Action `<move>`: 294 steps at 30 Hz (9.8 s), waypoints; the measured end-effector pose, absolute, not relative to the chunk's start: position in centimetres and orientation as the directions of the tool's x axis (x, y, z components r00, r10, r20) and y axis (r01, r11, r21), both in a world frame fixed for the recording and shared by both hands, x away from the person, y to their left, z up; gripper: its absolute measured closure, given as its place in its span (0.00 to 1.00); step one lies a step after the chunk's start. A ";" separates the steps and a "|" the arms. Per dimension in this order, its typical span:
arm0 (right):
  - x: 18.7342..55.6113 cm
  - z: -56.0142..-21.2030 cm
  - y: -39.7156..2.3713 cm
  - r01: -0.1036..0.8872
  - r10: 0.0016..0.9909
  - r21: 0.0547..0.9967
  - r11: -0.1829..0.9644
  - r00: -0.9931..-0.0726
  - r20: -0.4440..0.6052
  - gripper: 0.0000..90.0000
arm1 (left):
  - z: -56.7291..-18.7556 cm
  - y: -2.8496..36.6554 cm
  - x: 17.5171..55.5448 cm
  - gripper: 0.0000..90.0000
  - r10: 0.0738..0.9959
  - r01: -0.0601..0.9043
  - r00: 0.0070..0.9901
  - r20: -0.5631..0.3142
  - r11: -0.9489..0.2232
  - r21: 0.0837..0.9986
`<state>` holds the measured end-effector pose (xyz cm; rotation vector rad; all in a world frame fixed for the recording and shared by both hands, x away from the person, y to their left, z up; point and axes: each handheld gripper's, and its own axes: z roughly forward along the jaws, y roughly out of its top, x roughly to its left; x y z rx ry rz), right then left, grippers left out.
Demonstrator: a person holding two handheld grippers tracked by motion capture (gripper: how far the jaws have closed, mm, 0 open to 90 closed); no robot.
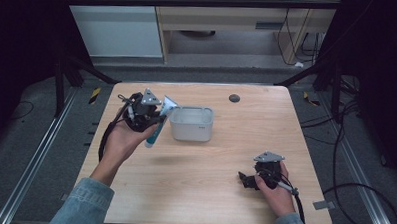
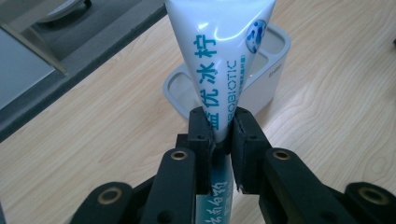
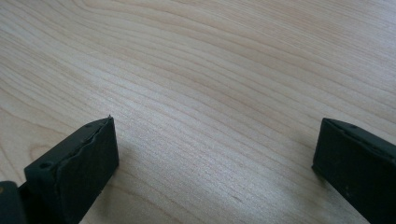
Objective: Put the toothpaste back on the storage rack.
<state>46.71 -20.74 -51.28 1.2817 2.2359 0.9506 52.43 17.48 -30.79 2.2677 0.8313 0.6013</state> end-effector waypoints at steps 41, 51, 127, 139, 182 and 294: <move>46.7 -51.3 -20.7 0.597 0.864 0.722 0.351 -0.504 -0.003 0.00 | -26.9 12.1 53.6 0.88 0.680 0.324 0.702 0.211 -0.569 0.756; 46.7 -51.3 -20.7 0.596 0.864 0.722 0.351 -0.504 -0.004 0.00 | -26.8 11.3 54.1 0.88 0.686 0.312 0.693 0.220 -0.561 0.767; 46.8 -51.3 -20.8 0.589 0.861 0.724 0.359 -0.509 -0.013 0.00 | -28.7 9.4 57.3 0.89 0.753 0.270 0.639 0.156 -0.410 0.871; 46.8 -51.3 -20.8 0.589 0.861 0.724 0.359 -0.509 -0.013 0.00 | -30.3 9.7 57.8 0.89 0.761 0.286 0.635 0.133 -0.391 0.875; 46.7 -51.3 -20.8 0.591 0.861 0.723 0.357 -0.508 -0.010 0.00 | -35.4 10.3 58.5 0.89 0.767 0.320 0.629 0.124 -0.401 0.858; 46.7 -51.3 -20.8 0.593 0.862 0.722 0.356 -0.507 -0.008 0.00 | -39.0 8.2 60.7 0.85 0.775 0.447 0.624 0.094 -0.453 0.771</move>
